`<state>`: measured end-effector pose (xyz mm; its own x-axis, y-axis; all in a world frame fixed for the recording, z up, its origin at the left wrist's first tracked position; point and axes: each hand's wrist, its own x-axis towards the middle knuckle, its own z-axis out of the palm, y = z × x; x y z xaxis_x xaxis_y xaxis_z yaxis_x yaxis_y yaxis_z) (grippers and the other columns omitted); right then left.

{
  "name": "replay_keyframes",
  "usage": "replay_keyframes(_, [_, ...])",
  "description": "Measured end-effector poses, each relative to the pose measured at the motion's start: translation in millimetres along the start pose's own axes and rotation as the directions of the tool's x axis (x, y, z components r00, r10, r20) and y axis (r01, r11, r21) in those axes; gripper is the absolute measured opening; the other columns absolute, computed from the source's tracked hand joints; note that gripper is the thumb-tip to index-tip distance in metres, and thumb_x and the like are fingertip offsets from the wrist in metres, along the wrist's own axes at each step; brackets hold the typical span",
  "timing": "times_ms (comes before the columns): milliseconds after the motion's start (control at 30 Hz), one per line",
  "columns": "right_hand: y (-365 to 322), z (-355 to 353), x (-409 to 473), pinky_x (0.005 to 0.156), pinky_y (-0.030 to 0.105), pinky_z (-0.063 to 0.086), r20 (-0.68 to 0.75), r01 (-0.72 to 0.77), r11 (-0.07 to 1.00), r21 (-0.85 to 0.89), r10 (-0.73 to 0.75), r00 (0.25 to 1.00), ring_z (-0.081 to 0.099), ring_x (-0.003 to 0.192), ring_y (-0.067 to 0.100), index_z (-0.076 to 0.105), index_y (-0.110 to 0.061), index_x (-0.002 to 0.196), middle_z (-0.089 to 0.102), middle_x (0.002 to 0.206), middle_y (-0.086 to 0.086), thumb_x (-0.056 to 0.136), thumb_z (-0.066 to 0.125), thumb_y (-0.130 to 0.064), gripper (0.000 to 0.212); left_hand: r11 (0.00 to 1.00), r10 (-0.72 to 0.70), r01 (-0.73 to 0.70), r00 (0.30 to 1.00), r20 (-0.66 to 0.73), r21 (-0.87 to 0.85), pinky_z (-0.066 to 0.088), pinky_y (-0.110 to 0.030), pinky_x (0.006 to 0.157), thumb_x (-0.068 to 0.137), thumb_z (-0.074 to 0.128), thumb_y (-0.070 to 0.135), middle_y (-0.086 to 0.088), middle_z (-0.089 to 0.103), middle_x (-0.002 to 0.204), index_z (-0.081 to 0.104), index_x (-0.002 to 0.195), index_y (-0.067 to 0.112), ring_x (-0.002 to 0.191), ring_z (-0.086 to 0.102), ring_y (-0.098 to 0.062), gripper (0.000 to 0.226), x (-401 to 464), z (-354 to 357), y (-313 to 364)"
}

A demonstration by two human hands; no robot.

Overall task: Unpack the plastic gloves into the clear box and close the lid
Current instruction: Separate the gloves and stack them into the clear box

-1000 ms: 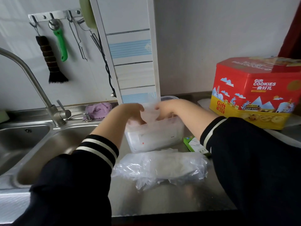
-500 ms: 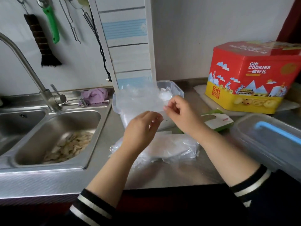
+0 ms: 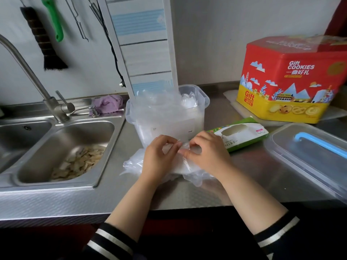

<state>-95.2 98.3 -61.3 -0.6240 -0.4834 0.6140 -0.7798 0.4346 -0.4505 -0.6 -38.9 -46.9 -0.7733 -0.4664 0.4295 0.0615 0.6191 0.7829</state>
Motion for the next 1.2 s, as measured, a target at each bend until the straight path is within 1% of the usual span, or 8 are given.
replay_keyframes(167, [-2.5, -1.6, 3.3, 0.072, 0.028, 0.045, -0.113, 0.074, 0.934, 0.35, -0.037, 0.993, 0.055, 0.078, 0.013, 0.065, -0.009, 0.075, 0.061, 0.077, -0.001, 0.086, 0.06, -0.037, 0.03, 0.997, 0.021, -0.012, 0.991, 0.133, -0.071, 0.042, -0.013, 0.077, 0.088, 0.068, 0.022, 0.017, 0.065, 0.081, 0.057, 0.077, 0.023, 0.083, 0.06, 0.0, 0.016, 8.6, -5.6, 13.4])
replay_keyframes(300, [-9.4, -10.2, -0.6, 0.065, 0.017, 0.043, -0.05, -0.073, 0.876, 0.477, 0.111, 0.993, 0.054, 0.077, 0.004, 0.06, -0.012, 0.083, 0.059, 0.078, -0.011, 0.093, 0.05, -0.034, 0.026, 0.998, 0.045, -0.026, 0.948, 0.315, -0.065, 0.042, -0.023, 0.071, 0.084, 0.072, 0.026, 0.0, 0.055, 0.066, 0.047, 0.066, 0.013, 0.067, 0.052, -0.013, 0.033, 27.2, -14.6, 33.4])
replay_keyframes(400, [-13.2, -17.5, -1.1, 0.068, 0.01, 0.04, -0.038, -0.148, 0.831, 0.536, 0.199, 0.979, 0.056, 0.074, -0.005, 0.055, -0.014, 0.087, 0.061, 0.073, -0.017, 0.098, 0.05, -0.021, 0.014, 0.998, 0.058, -0.061, 0.906, 0.418, -0.004, 0.034, -0.022, 0.061, 0.081, 0.077, 0.024, 0.006, 0.042, 0.061, 0.048, 0.066, 0.013, 0.059, 0.037, -0.01, 0.034, 44.9, -25.7, 50.0])
replay_keyframes(567, [-18.5, -26.2, 1.6, 0.068, 0.031, 0.051, -0.01, -0.256, 0.725, 0.639, 0.341, 0.94, 0.057, 0.055, 0.013, 0.053, -0.008, 0.096, 0.059, 0.055, -0.001, 0.102, 0.043, -0.021, 0.018, 0.979, 0.025, -0.137, 0.816, 0.577, 0.151, 0.03, -0.021, 0.053, 0.084, 0.073, 0.031, -0.002, 0.038, 0.059, 0.069, 0.086, 0.018, 0.053, 0.032, -0.012, 0.014, 65.9, -39.9, 67.5])
replay_keyframes(701, [-19.6, -32.6, 4.0, 0.051, 0.045, 0.052, 0.007, -0.338, 0.632, 0.697, 0.466, 0.885, 0.039, 0.037, 0.012, 0.054, -0.012, 0.099, 0.044, 0.042, -0.004, 0.101, 0.044, -0.023, 0.016, 0.983, 0.025, -0.128, 0.809, 0.587, 0.133, 0.044, -0.021, 0.053, 0.089, 0.068, 0.027, 0.006, 0.053, 0.058, 0.072, 0.081, 0.023, 0.054, 0.047, -0.009, 0.009, 75.3, -44.5, 74.4])
replay_keyframes(834, [-17.7, -37.5, 5.8, 0.04, 0.03, 0.041, -0.069, -0.308, 0.602, 0.736, 0.519, 0.852, 0.036, 0.037, 0.01, 0.056, -0.017, 0.093, 0.041, 0.041, -0.005, 0.099, 0.049, -0.026, 0.013, 0.948, 0.069, -0.239, 0.801, 0.595, 0.212, 0.047, -0.015, 0.08, 0.092, 0.063, 0.016, 0.012, 0.072, 0.084, 0.072, 0.083, 0.031, 0.083, 0.064, -0.004, 0.019, 99.2, -53.2, 78.4])
replay_keyframes(1001, [-13.3, -35.3, 4.4, 0.048, 0.027, 0.051, -0.047, -0.334, 0.575, 0.747, 0.546, 0.836, 0.042, 0.045, 0.005, 0.057, -0.015, 0.103, 0.042, 0.049, -0.007, 0.097, 0.048, -0.033, 0.021, 0.93, 0.1, -0.265, 0.85, 0.517, 0.254, 0.044, -0.007, 0.079, 0.092, 0.064, 0.02, 0.015, 0.071, 0.087, 0.072, 0.086, 0.03, 0.08, 0.06, 0.007, 0.014, 143.3, -63.3, 90.7])
replay_keyframes(1201, [-12.4, -30.8, 4.6, 0.048, 0.026, 0.05, -0.071, -0.312, 0.655, 0.688, 0.49, 0.869, 0.045, 0.049, 0.004, 0.057, -0.025, 0.1, 0.046, 0.058, -0.008, 0.09, 0.043, -0.049, 0.029, 0.893, 0.039, -0.216, 0.91, 0.412, 0.395, 0.054, -0.034, 0.08, 0.084, 0.071, 0.031, -0.007, 0.071, 0.077, 0.073, 0.081, 0.03, 0.064, 0.058, -0.01, 0.004, 194.5, -50.7, 70.5])
